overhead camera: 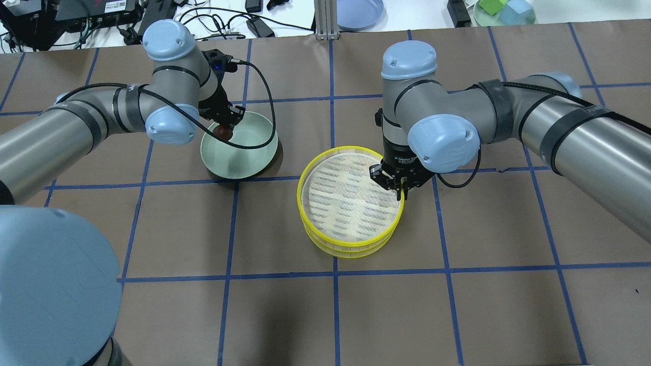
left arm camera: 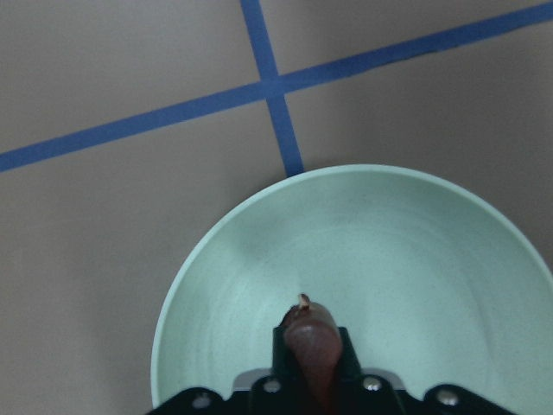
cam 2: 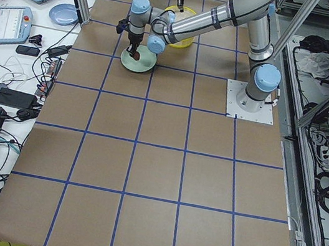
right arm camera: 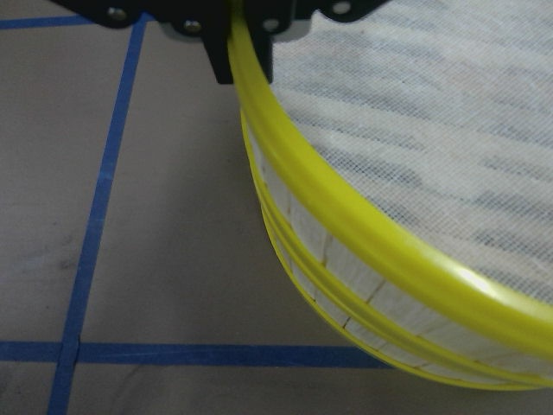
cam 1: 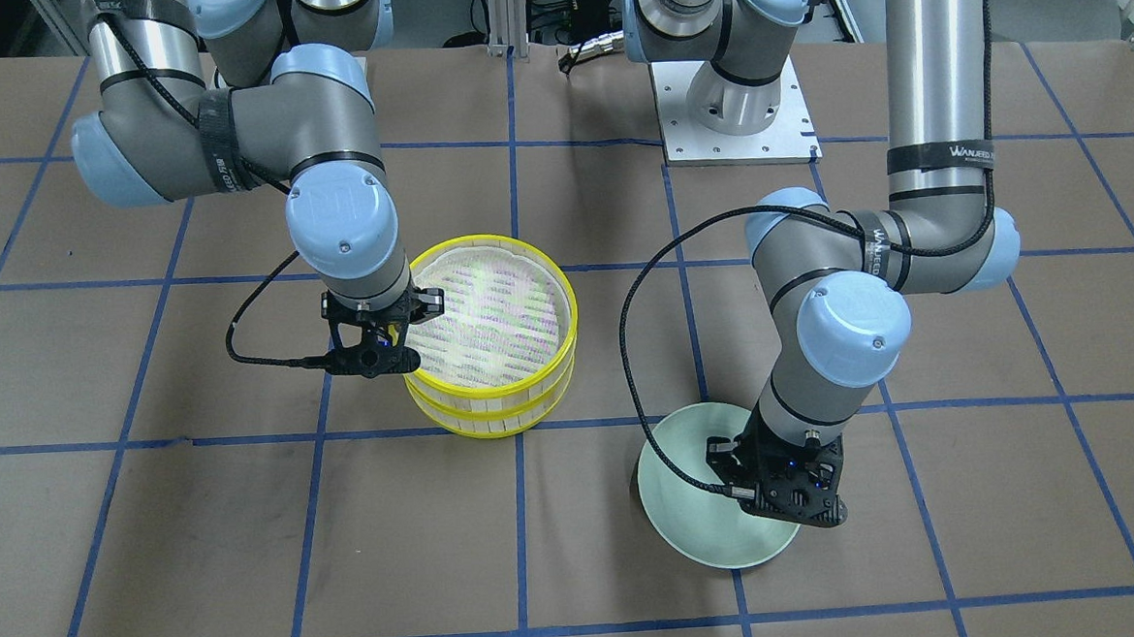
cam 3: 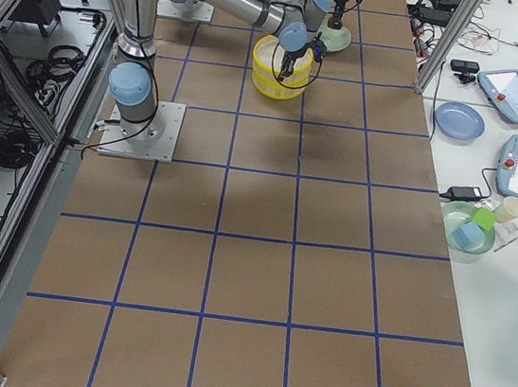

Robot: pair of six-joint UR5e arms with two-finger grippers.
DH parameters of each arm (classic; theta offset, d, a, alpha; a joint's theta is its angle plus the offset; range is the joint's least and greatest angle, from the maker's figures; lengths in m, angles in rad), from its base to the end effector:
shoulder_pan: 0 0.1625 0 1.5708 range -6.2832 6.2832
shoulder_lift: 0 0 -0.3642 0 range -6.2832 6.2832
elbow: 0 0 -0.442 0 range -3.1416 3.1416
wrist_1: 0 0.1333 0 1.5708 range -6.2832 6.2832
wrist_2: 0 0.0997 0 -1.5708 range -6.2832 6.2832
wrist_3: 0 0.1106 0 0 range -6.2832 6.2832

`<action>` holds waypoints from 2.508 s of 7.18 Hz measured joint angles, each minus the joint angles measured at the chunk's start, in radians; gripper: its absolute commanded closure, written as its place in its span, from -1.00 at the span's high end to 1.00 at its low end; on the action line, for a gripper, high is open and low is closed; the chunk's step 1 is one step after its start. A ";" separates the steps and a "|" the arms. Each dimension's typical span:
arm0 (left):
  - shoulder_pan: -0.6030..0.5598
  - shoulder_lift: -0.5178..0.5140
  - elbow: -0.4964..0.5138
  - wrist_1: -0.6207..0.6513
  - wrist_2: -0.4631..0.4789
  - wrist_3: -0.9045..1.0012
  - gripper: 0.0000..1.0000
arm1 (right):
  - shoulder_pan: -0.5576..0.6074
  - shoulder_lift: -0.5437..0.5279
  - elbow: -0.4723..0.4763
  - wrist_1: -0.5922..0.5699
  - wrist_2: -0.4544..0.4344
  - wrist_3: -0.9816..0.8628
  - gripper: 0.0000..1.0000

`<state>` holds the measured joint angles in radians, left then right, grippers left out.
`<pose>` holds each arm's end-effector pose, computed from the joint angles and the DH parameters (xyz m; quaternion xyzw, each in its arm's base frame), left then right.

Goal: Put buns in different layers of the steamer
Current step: 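Lift the dark bun with left while right opens and withdraws from the steamer, then lower the dark bun onto the top steamer tier and open the left gripper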

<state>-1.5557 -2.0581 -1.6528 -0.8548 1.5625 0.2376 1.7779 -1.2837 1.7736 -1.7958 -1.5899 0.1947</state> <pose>-0.1243 -0.6596 0.1512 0.1110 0.9911 -0.0732 0.0051 0.2436 -0.5215 0.1710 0.0074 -0.9912 -0.1275 0.0356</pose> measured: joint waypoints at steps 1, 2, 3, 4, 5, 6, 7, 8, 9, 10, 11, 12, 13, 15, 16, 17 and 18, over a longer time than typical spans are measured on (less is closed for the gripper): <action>-0.005 0.031 0.003 -0.042 -0.001 -0.033 -1.00 | 0.000 0.000 0.000 0.003 0.002 0.000 0.99; -0.008 0.060 0.006 -0.086 -0.002 -0.060 -1.00 | 0.001 -0.004 0.000 0.002 0.004 0.004 1.00; -0.014 0.087 0.008 -0.121 -0.004 -0.102 -1.00 | 0.001 -0.020 -0.015 -0.002 0.002 0.010 1.00; -0.029 0.114 0.009 -0.153 -0.013 -0.162 -1.00 | 0.000 -0.053 -0.066 -0.002 0.000 0.012 1.00; -0.057 0.139 0.009 -0.173 -0.035 -0.230 -1.00 | -0.003 -0.094 -0.136 0.004 0.001 0.013 1.00; -0.096 0.159 0.009 -0.182 -0.073 -0.314 -1.00 | -0.009 -0.135 -0.196 0.011 0.002 0.014 1.00; -0.145 0.173 0.008 -0.188 -0.134 -0.439 -1.00 | -0.023 -0.182 -0.233 0.013 0.010 0.013 1.00; -0.187 0.179 0.004 -0.196 -0.196 -0.566 -1.00 | -0.065 -0.220 -0.249 0.013 0.046 0.009 1.00; -0.224 0.181 -0.001 -0.208 -0.227 -0.658 -1.00 | -0.118 -0.241 -0.255 0.016 0.091 -0.003 1.00; -0.272 0.182 -0.004 -0.225 -0.248 -0.761 -1.00 | -0.162 -0.254 -0.256 0.028 0.117 -0.035 1.00; -0.320 0.182 -0.007 -0.245 -0.276 -0.858 -0.25 | -0.183 -0.260 -0.255 0.042 0.127 -0.072 1.00; -0.351 0.183 -0.009 -0.268 -0.304 -0.920 0.99 | -0.190 -0.266 -0.254 0.052 0.126 -0.094 1.00; -0.365 0.184 -0.010 -0.280 -0.321 -0.947 1.00 | -0.191 -0.276 -0.251 0.064 0.109 -0.104 1.00; -0.372 0.186 -0.019 -0.286 -0.362 -0.959 1.00 | -0.190 -0.292 -0.247 0.104 0.050 -0.109 1.00; -0.367 0.189 -0.021 -0.286 -0.369 -0.956 1.00 | -0.190 -0.294 -0.247 0.115 0.038 -0.109 1.00; -0.345 0.193 -0.017 -0.286 -0.358 -0.941 1.00 | -0.189 -0.301 -0.245 0.121 0.038 -0.106 1.00; -0.307 0.198 -0.011 -0.288 -0.328 -0.873 1.00 | -0.189 -0.315 -0.242 0.122 0.044 -0.101 1.00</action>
<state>-1.8624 -1.8603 -1.6634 -1.1430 1.2349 -0.6353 1.5888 -1.5984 1.5315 -1.6735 -1.5462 0.0937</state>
